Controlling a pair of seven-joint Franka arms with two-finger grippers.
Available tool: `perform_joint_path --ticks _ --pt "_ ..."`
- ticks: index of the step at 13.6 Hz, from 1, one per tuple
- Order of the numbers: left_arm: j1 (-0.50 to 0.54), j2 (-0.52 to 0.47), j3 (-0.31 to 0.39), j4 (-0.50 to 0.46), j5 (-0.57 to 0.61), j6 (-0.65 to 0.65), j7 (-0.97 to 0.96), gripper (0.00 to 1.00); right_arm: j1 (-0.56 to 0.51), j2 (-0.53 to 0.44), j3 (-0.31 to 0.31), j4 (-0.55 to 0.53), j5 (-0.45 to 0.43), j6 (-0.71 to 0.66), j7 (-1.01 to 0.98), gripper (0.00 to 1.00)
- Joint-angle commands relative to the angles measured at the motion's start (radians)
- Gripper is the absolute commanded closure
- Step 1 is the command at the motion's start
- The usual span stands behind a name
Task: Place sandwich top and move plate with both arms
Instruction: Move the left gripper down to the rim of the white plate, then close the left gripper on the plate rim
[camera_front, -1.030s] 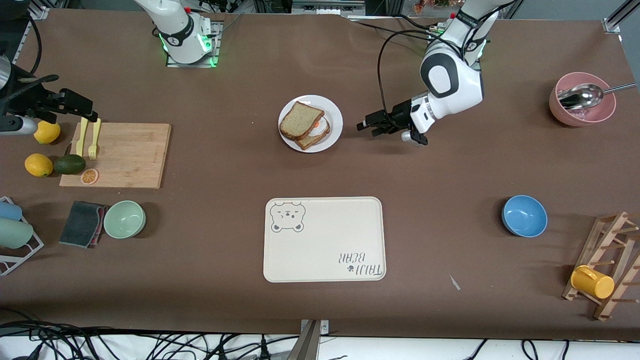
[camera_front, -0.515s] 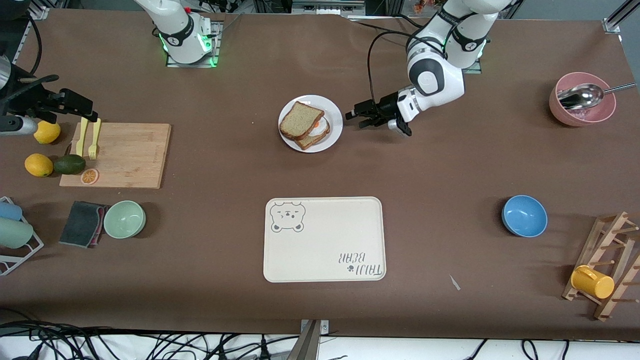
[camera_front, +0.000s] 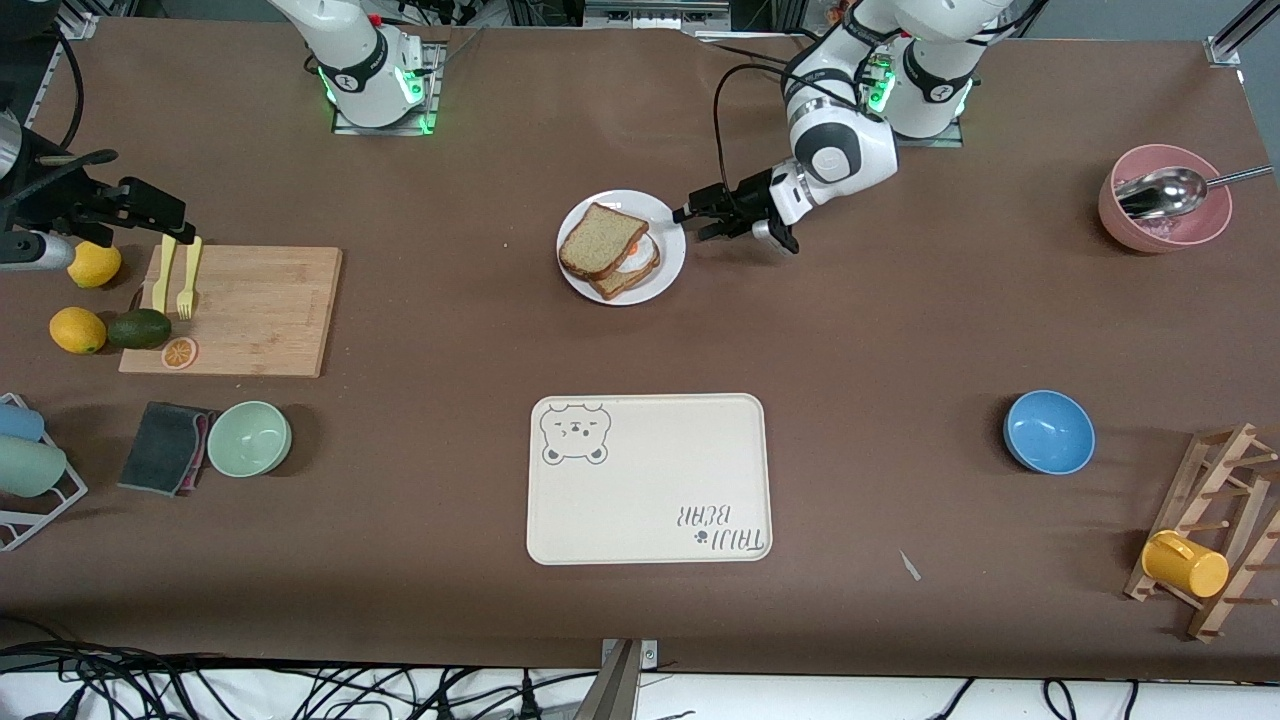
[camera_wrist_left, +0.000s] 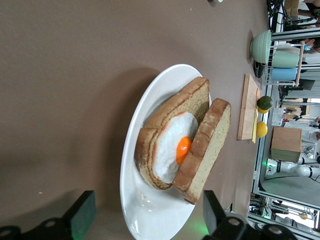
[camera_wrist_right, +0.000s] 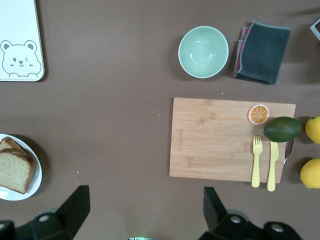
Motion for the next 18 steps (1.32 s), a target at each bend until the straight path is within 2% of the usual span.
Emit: perform_joint_path --ticks 1,2,8,9,15,18 --pt "-0.021 0.032 -0.002 0.042 -0.067 0.03 0.049 0.13 -0.008 -0.004 0.004 0.004 0.007 -0.011 0.008 0.0" --pt "-0.03 0.045 -0.002 0.053 -0.084 0.041 0.06 0.16 -0.008 -0.004 0.004 0.004 0.007 -0.011 0.008 0.0" --pt "-0.047 0.126 0.017 0.1 -0.151 0.044 0.175 0.18 -0.008 -0.002 0.004 0.004 0.007 -0.011 0.008 0.0" --pt "-0.047 0.129 0.017 0.102 -0.159 0.044 0.18 0.22 -0.008 -0.002 0.004 0.004 0.007 -0.013 0.008 0.0" --pt "-0.045 0.131 0.019 0.103 -0.159 0.044 0.181 0.61 -0.008 -0.002 0.004 0.004 0.007 -0.013 0.008 0.0" --pt "-0.045 0.14 0.025 0.103 -0.158 0.044 0.193 0.72 -0.008 -0.002 0.0 0.004 0.007 -0.013 0.008 0.0"
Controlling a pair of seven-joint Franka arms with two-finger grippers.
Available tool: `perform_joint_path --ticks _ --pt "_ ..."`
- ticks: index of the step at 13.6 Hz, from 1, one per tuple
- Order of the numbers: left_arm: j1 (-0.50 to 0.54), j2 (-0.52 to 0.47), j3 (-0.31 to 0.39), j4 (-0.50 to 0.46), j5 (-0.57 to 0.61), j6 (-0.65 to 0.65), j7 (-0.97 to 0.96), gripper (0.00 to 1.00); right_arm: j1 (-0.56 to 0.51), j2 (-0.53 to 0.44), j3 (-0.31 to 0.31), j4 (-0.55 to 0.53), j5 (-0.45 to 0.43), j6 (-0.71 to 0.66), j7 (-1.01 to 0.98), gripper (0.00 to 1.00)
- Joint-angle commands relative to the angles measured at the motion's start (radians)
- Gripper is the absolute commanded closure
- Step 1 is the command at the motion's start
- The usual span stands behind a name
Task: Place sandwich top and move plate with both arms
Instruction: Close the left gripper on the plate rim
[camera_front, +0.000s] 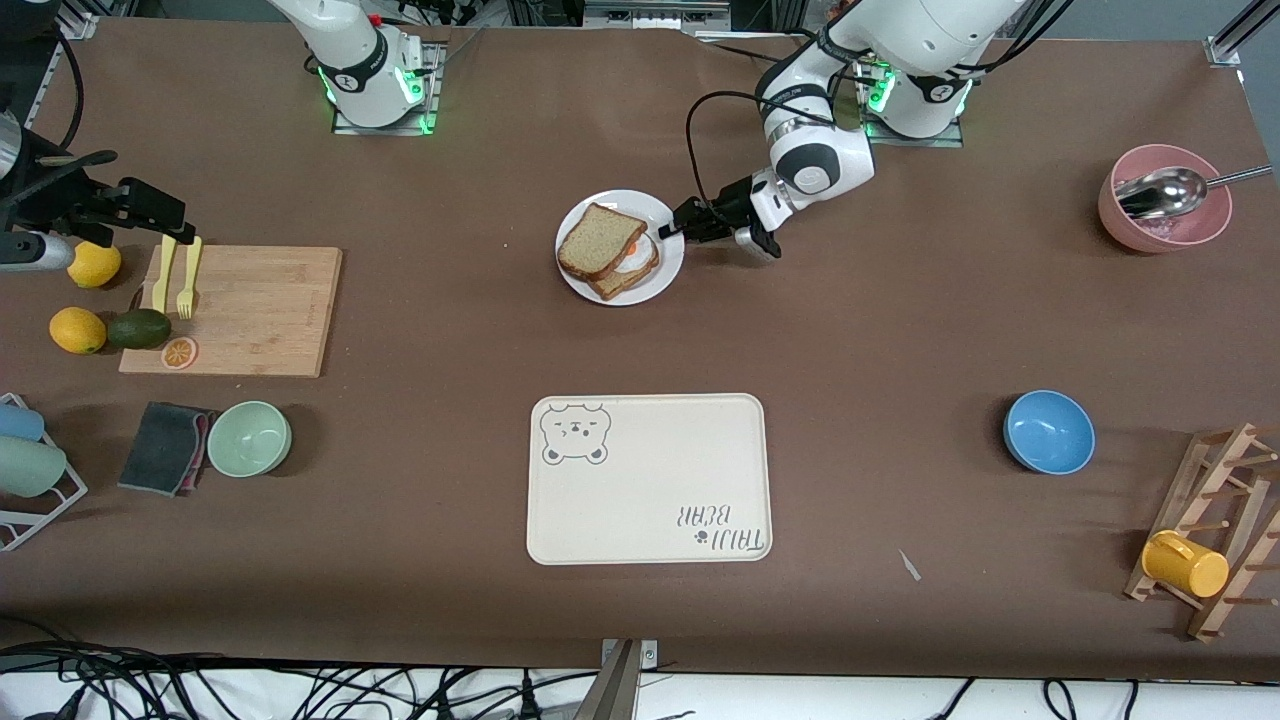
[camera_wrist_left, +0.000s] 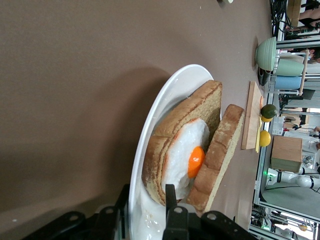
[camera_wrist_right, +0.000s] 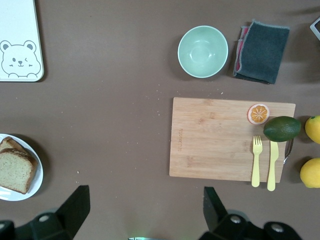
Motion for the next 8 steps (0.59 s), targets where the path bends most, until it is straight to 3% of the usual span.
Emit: perform_joint_path --ticks 1,3,8 --pt "-0.006 0.031 0.011 0.018 -0.044 0.012 0.088 0.73 -0.007 -0.003 0.001 0.004 0.007 -0.012 0.007 0.0" --pt "-0.001 0.047 0.018 0.018 -0.05 0.012 0.132 0.76 -0.007 -0.003 0.0 0.002 0.007 -0.012 0.007 0.0" --pt "0.002 0.047 0.018 0.018 -0.057 0.011 0.151 0.96 -0.007 -0.002 0.0 0.002 0.007 -0.012 0.007 0.0"
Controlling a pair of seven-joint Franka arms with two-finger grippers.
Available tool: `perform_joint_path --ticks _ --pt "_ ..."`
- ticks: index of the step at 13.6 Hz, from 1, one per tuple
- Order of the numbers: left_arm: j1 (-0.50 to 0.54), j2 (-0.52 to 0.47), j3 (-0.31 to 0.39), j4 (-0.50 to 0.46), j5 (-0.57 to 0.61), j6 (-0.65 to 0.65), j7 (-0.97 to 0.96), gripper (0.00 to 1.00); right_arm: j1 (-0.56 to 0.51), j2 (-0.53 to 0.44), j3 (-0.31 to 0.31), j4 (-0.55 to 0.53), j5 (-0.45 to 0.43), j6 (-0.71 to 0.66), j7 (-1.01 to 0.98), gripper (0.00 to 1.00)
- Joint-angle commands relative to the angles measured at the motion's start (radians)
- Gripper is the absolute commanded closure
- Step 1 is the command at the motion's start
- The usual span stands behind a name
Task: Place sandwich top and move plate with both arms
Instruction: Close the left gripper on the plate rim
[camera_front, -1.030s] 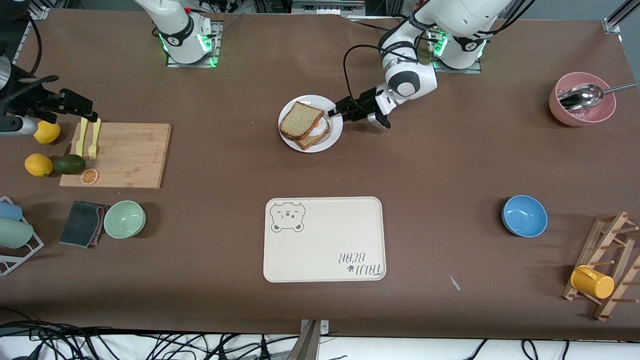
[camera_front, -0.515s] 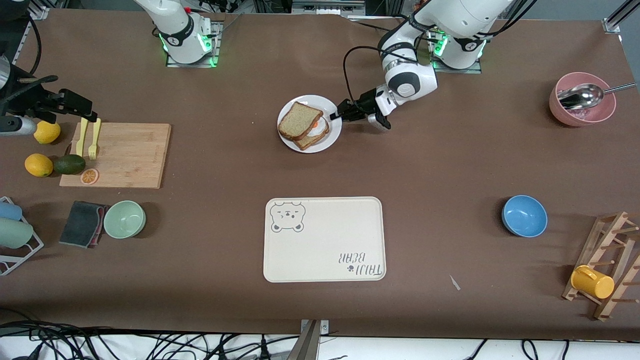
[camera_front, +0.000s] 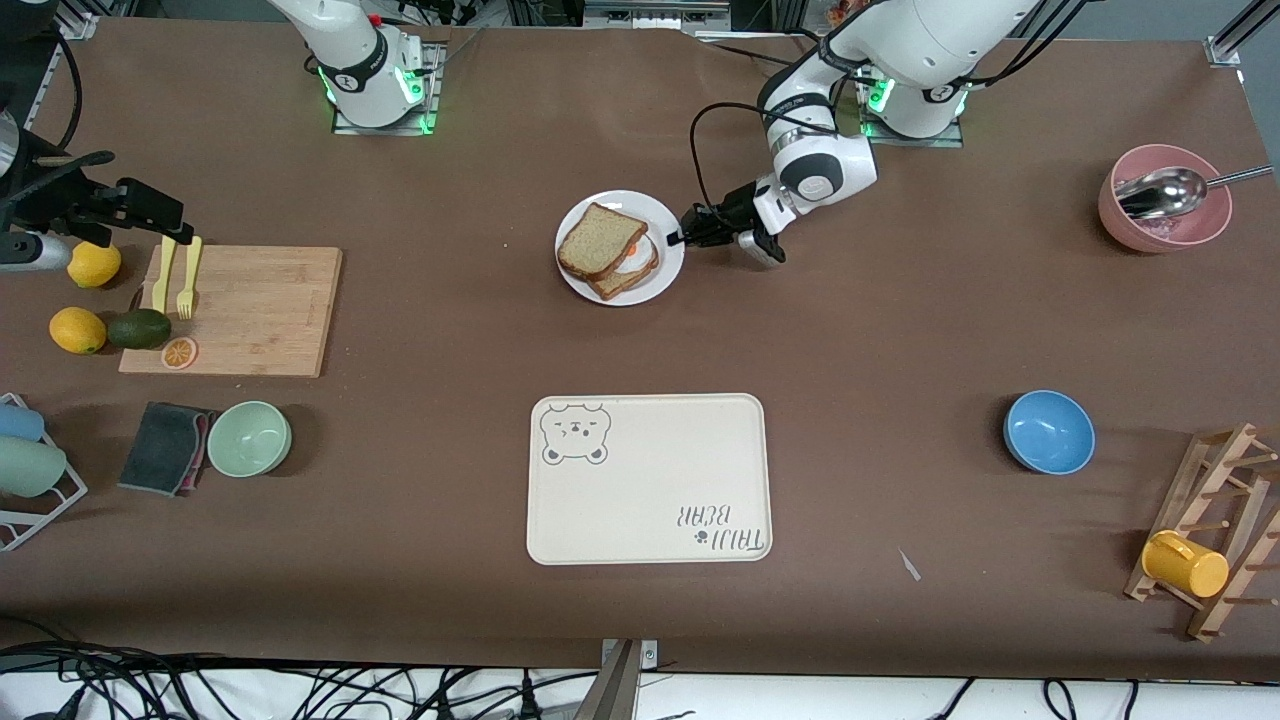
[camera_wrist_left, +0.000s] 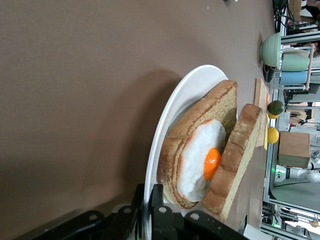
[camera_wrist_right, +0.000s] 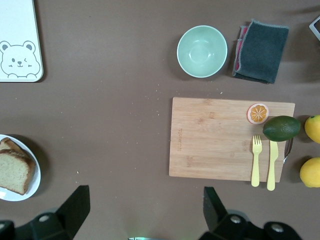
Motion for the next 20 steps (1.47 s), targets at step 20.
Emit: perform_joint_path --ticks 20 --pt "0.079 -0.015 -0.005 0.084 -0.079 0.016 0.023 1.0 -0.008 0.0 0.001 0.004 0.007 -0.01 0.006 0.0"
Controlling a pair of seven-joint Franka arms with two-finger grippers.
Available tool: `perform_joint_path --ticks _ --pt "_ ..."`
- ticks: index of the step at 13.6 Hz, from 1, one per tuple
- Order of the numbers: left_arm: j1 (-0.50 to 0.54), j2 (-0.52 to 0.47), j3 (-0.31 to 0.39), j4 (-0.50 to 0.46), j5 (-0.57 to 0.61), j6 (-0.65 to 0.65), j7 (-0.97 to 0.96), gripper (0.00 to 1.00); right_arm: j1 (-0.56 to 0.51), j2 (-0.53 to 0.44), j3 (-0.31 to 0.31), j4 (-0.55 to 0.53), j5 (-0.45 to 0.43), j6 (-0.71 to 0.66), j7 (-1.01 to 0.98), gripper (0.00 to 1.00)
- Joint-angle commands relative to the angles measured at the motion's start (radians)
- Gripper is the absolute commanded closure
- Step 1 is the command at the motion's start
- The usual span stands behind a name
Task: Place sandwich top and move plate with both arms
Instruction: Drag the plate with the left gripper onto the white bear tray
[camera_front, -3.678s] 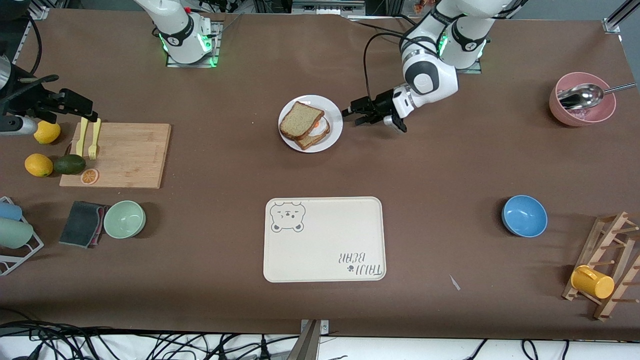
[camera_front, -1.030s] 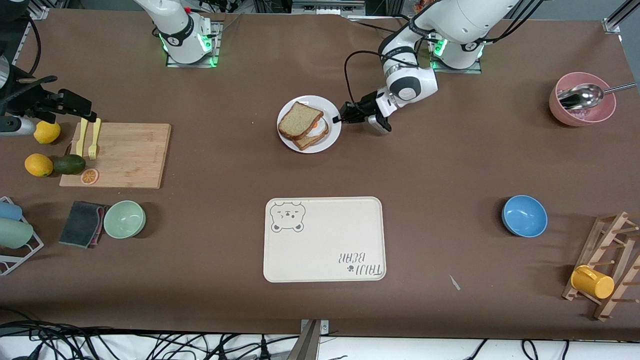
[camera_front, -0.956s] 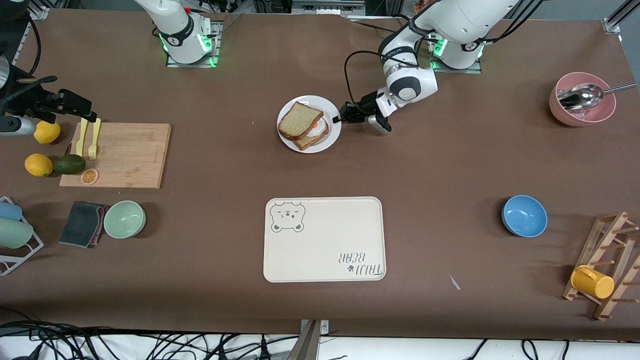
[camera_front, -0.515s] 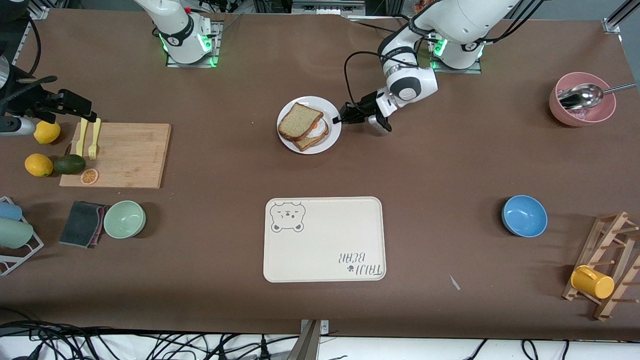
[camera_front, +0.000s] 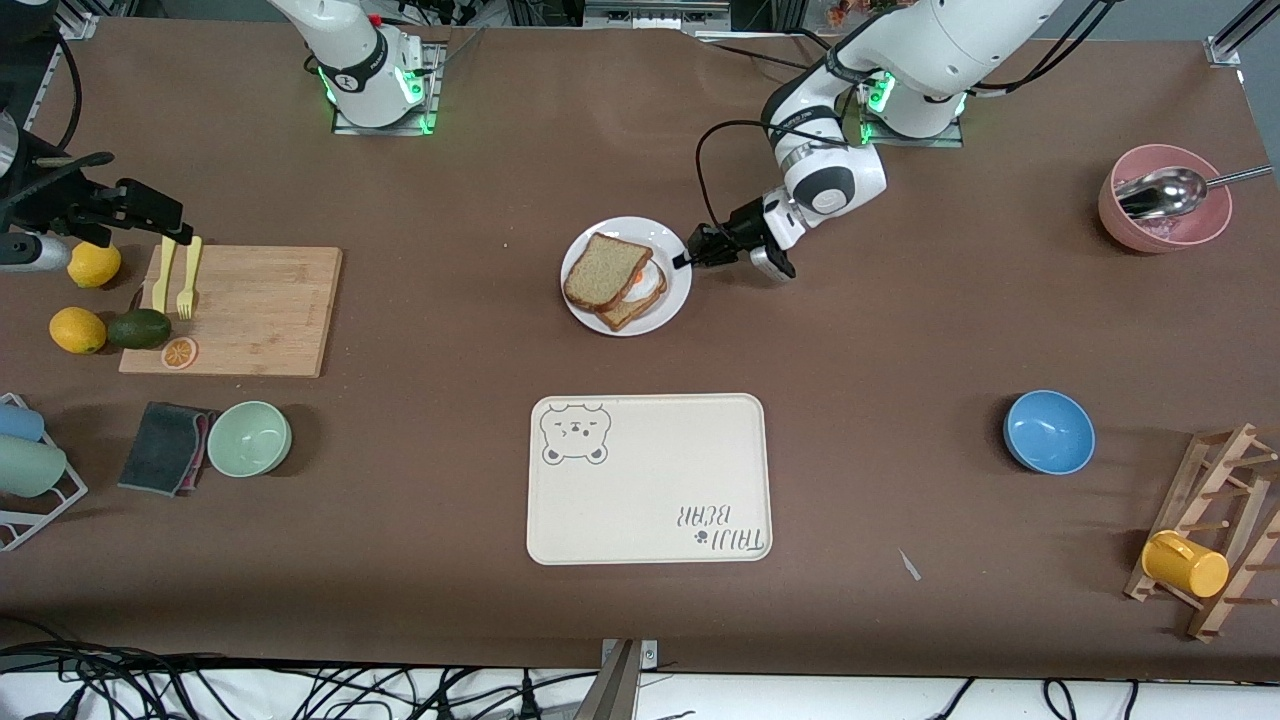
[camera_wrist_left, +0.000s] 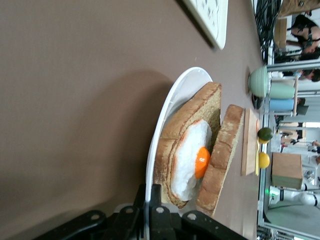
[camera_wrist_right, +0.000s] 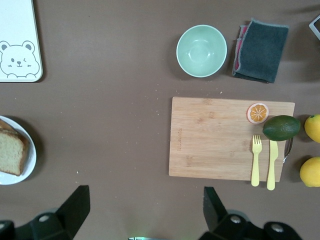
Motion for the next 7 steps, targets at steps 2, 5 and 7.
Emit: perform_joint_path --ticks 2,5,7 --pt "0.018 -0.009 -0.007 0.086 -0.047 0.047 -0.023 1.0 -0.007 -0.001 0.001 0.002 0.007 -0.01 0.006 0.0" --pt "0.019 0.007 -0.002 0.171 -0.045 0.108 -0.07 1.0 -0.007 -0.001 0.002 0.004 0.007 -0.012 0.006 0.0" --pt "0.021 0.036 0.022 0.237 -0.038 0.111 -0.082 1.0 -0.007 -0.001 0.001 0.004 0.007 -0.012 0.006 0.0"
